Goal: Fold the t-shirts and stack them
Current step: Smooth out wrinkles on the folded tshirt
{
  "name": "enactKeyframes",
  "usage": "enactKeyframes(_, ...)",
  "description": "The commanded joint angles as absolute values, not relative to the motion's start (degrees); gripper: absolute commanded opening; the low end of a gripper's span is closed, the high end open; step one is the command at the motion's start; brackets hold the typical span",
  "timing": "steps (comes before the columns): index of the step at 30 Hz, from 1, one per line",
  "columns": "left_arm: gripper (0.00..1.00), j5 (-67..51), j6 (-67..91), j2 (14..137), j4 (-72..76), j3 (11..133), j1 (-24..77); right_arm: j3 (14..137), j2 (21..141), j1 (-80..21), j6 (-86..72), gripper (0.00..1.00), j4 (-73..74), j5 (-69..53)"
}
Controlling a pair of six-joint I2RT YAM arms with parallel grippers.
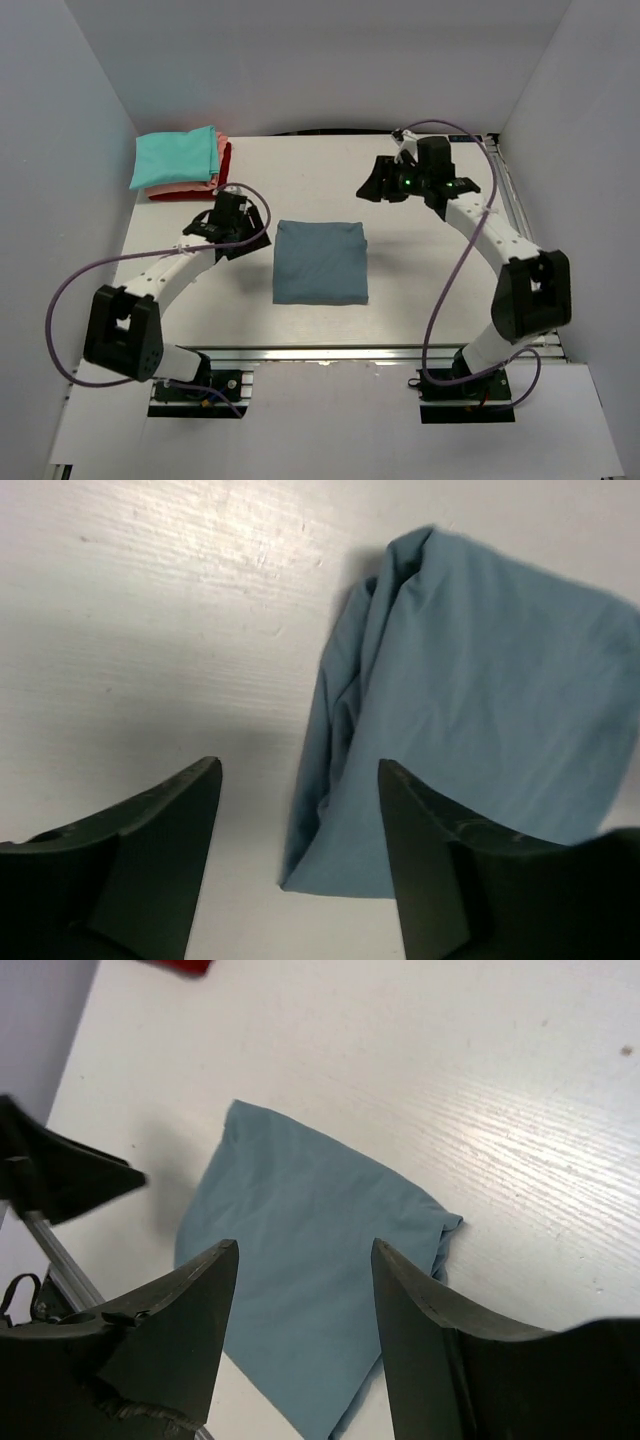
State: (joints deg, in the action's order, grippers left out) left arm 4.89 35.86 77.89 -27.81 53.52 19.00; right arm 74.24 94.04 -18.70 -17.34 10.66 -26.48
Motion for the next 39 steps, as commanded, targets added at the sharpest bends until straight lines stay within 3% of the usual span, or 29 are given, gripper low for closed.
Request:
enactKeyframes(1, 0.76, 0.09, 31.47, 80.41, -24.01, 51.60, 18.54, 71.46, 89.13, -18.11, -16.16, 0.63, 13.98, -24.43)
enactKeyframes(10, 0.80, -8.43, 28.65, 90.87, -19.17, 51.51, 18.46, 66.10, 83.50, -18.11, -17.49, 0.63, 13.45, -24.87)
enactKeyframes(21, 0.80, -8.71, 29.27, 91.06, -16.95, 50.53, 18.54, 65.74, 84.11, -18.11, -17.75, 0.62, 13.88, -25.58)
enactKeyframes(24, 0.72, -5.99, 28.74, 87.55, -20.29, 52.46, 18.54, 65.92, 84.20, -18.11, -17.84, 0.61, 13.97, -26.10)
enactKeyframes(30, 0.63, -2.99, 28.39, 82.72, -28.47, 58.52, 18.54, 65.74, 84.37, -18.19, -18.89, 0.61, 13.54, -26.89)
enactKeyframes(39, 0.57, -16.42, 32.51, 85.68, -20.40, 55.99, 18.54, 66.01, 85.52, -18.19, -19.86, 0.61, 12.66, -28.12)
